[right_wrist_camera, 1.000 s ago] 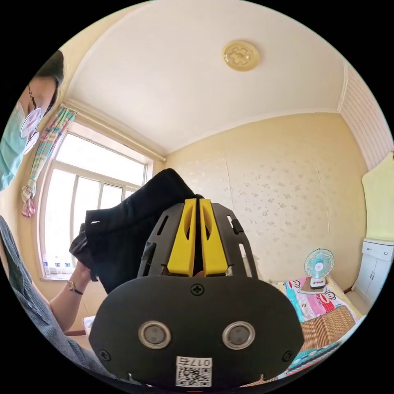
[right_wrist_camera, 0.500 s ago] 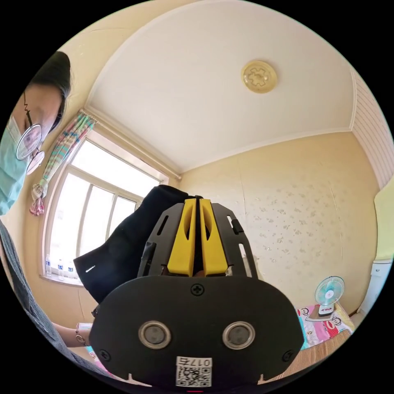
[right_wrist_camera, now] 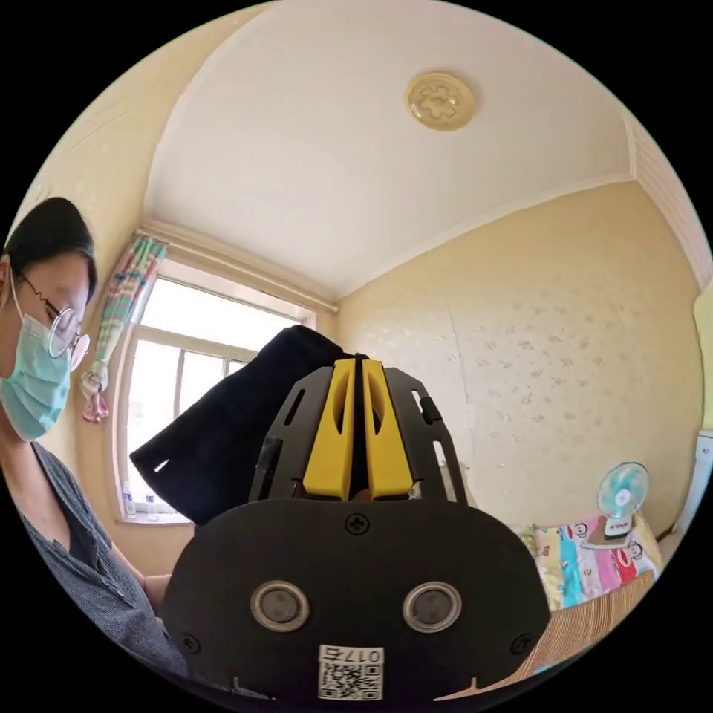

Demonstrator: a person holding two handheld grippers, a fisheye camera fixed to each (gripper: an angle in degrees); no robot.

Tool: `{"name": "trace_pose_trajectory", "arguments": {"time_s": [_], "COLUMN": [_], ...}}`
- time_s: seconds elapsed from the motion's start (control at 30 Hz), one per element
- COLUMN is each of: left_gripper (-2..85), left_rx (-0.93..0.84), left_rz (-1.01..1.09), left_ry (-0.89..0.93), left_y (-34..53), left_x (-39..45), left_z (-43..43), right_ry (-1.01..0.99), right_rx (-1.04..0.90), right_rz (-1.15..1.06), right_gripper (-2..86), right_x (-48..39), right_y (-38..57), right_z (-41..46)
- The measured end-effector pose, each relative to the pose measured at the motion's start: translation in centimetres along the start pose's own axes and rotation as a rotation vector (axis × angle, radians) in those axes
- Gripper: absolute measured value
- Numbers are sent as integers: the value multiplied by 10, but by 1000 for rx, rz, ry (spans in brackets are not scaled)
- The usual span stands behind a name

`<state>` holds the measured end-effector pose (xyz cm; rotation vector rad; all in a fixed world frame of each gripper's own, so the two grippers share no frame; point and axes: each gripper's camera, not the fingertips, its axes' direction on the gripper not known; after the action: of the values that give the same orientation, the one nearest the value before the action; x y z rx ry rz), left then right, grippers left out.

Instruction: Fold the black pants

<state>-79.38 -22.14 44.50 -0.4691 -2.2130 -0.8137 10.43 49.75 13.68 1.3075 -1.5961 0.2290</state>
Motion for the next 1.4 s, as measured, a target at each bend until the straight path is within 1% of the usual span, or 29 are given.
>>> {"name": "trace_pose_trajectory", "arguments": {"time_s": [0.07, 0.13, 0.2, 0.23, 0.37, 0.43, 0.5, 0.53, 0.6, 0.63, 0.7, 0.73, 0.77, 0.8, 0.83, 0.87, 0.9, 0.93, 0.97, 1.0, 1.03, 1.07, 1.1, 1.13, 1.17, 1.2, 1.27, 1.33, 1.4], "left_gripper": [74, 66, 64, 65, 69, 70, 70, 70, 68, 66, 67, 74, 86, 96, 111, 123, 124, 125, 125, 125, 124, 124, 125, 126, 130, 131, 137, 151, 159], "left_rx": [49, 96, 121, 127, 167, 175, 178, 179, 176, 158, 82, 13, -52, -83, -155, -226, -254, -292, -319, -341, -399, -482, -531, -636, -721, -752, -845, -923, -988], "left_rz": [24, -26, -6, 32, 216, 232, 189, 157, 96, 46, -16, -57, -102, -124, -197, -318, -378, -453, -470, -472, -494, -548, -586, -695, -836, -905, -1084, -1132, -1117], "left_ry": [-135, -226, -209, -207, -319, -362, -390, -410, -471, -526, -616, -666, -709, -731, -780, -817, -824, -796, -760, -757, -784, -828, -843, -855, -844, -830, -818, -874, -878], "left_y": [-29, -52, -78, -95, -143, -158, -169, -174, -182, -193, -221, -242, -259, -264, -263, -250, -238, -208, -168, -145, -93, -31, 2, 71, 138, 170, 272, 318, 346], "left_x": [17, 22, 34, 48, 100, 105, 94, 78, 43, 9, -58, -116, -186, -223, -297, -361, -389, -429, -452, -460, -472, -482, -487, -498, -507, -509, -505, -500, -497], "left_z": [-23, -41, -56, -64, -86, -93, -99, -102, -104, -100, -84, -66, -47, -39, -27, -25, -28, -37, -48, -54, -64, -76, -82, -94, -109, -117, -147, -164, -169], "right_ry": [41, -2, -78, -81, -3, 25, 89, 108, 173, 186, 283, 321, 388, 459, 508, 607, 644, 630, 548, 460, 431, 404, 403, 407, 408, 399, 342, 317, 271], "right_rx": [34, 84, 140, 161, 294, 302, 255, 235, 129, 95, -77, -124, -221, -319, -371, -536, -660, -676, -676, -709, -748, -858, -1007, -1090, -1251, -1379, -1511, -1623, -1756], "right_rz": [65, 144, 187, 180, 94, 61, 44, 42, 53, 69, 147, 161, 164, 157, 153, 172, 217, 234, 226, 193, 179, 159, 158, 163, 185, 229, 276, 303, 323], "right_gripper": [13, 13, 14, 15, 17, 17, 17, 17, 16, 16, 15, 15, 14, 13, 12, 10, 8, 7, 6, 6, 6, 6, 7, 7, 9, 12, 19, 35, 64], "right_x": [20, 39, 46, 44, 25, 25, 35, 41, 81, 97, 185, 212, 269, 327, 353, 401, 436, 447, 460, 467, 471, 479, 489, 494, 502, 507, 505, 499, 489], "right_y": [-14, -28, -50, -55, -95, -112, -129, -133, -144, -147, -152, -151, -143, -123, -108, -76, -46, -31, 3, 43, 68, 122, 183, 215, 277, 332, 392, 434, 473], "right_z": [-11, -26, -40, -43, -51, -40, -10, 1, 61, 82, 198, 234, 310, 382, 411, 460, 484, 486, 480, 470, 464, 453, 442, 435, 419, 398, 368, 344, 323]}}
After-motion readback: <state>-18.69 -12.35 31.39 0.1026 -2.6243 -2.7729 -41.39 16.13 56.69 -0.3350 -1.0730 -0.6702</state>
